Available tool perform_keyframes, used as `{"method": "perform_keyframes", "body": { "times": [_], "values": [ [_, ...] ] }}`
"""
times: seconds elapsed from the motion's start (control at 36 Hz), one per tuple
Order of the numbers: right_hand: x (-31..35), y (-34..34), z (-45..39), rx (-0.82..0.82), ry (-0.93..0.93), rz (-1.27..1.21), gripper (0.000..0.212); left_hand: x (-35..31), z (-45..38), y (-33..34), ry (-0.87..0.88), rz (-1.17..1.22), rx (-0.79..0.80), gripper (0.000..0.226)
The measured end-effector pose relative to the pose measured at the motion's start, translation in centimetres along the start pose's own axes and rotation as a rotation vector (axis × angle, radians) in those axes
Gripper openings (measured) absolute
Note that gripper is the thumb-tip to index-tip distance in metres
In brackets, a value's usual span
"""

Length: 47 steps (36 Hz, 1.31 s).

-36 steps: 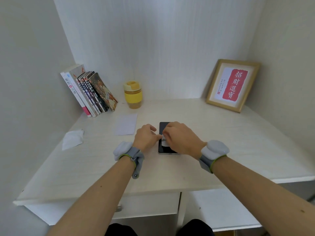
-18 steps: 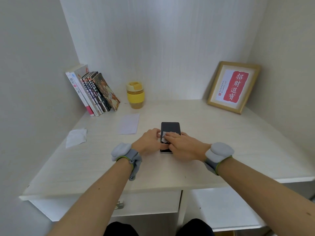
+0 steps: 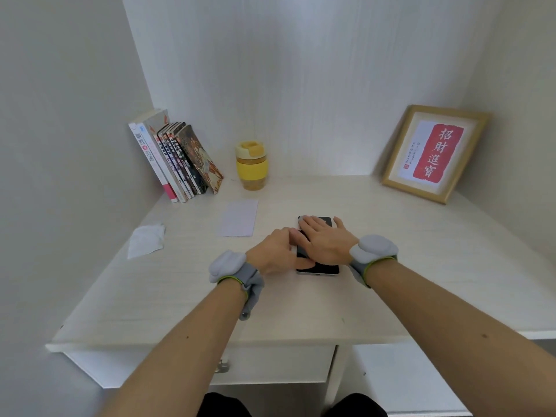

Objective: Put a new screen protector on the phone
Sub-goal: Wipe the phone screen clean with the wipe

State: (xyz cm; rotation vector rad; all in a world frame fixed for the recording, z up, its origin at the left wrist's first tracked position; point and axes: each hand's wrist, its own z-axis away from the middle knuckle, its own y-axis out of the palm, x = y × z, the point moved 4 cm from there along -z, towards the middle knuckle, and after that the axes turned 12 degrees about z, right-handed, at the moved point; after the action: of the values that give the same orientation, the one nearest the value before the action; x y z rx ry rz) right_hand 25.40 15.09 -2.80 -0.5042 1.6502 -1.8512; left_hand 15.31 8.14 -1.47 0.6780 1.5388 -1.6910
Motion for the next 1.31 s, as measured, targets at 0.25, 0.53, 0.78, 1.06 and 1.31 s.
{"method": "perform_keyframes", "body": {
  "times": [0.25, 0.53, 0.78, 1.06, 1.31],
  "values": [
    [0.5, 0.5, 2.0, -0.014, -0.094, 0.038, 0.053, 0.3, -0.4, 0.2, -0.028, -0.008, 0.007, 0.063],
    [1.1, 0.2, 4.6, 0.046, -0.147, -0.026, 0.057, 0.7, -0.7, 0.3, -0.079, 0.02, 0.044, 0.087],
    [0.6, 0.1, 1.2, 0.003, -0.095, 0.068, 0.056, 0.4, -1.0, 0.1, -0.053, -0.071, 0.028, 0.072],
    [-2.0, 1.0, -0.9, 0.008, 0.119, -0.071, 0.073, 1.0, -1.3, 0.1, -0.04, -0.092, 0.066, 0.091],
    [-1.4, 1.2, 1.8, -0.01, 0.033, -0.075, 0.065, 1.1, -1.1, 0.2, -0.03, -0.074, 0.035, 0.094]
  ]
}}
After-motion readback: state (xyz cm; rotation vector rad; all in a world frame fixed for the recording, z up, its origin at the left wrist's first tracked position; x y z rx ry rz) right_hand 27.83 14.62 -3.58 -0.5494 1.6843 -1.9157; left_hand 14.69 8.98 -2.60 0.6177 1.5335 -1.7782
